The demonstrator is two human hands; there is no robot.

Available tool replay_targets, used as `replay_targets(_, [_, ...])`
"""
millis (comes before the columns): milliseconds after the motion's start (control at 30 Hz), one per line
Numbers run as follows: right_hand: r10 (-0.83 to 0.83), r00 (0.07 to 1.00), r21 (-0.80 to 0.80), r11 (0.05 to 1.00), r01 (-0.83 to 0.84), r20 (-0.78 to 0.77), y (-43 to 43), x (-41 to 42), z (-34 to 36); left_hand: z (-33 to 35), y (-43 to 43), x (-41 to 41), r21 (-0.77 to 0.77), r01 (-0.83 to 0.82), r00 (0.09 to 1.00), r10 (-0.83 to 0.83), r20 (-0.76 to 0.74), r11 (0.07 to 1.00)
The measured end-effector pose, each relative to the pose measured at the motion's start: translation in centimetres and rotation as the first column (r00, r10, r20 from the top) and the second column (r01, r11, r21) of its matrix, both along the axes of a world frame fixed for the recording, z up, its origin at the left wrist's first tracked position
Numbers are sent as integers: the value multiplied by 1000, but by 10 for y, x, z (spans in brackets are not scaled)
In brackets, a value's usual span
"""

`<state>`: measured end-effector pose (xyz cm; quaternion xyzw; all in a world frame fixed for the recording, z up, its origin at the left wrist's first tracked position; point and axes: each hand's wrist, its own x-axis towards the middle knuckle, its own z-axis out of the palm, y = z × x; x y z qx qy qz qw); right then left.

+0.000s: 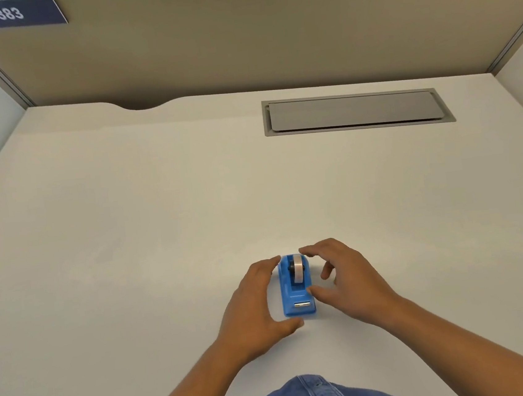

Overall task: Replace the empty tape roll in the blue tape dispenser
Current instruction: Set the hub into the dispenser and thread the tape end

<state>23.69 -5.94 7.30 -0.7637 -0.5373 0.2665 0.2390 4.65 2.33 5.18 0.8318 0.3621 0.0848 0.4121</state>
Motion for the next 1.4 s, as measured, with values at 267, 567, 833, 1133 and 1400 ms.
replay_targets(267, [71, 995, -1, 997, -71, 64, 13, -2, 3, -2, -3, 10, 81, -20, 999, 18, 30, 996])
replay_targets(567, [84, 983, -3, 996, -84, 162, 20, -5, 1, -5, -3, 10, 88, -24, 1000, 23, 17, 996])
replay_targets(833, [105, 976, -43, 994, -98, 190, 19, -8, -5, -3, -3, 10, 98, -17, 1000, 15, 16, 995])
replay_targets(1133, [102, 981, -37, 995, -97, 165, 15, -9, -9, 4, -2, 9, 140, 0, 1000, 0, 1, 990])
replay_targets(1400, [91, 989, -7, 996, -90, 121, 11, -8, -9, 15, 3, 13, 183, 47, 998, -40, -46, 982])
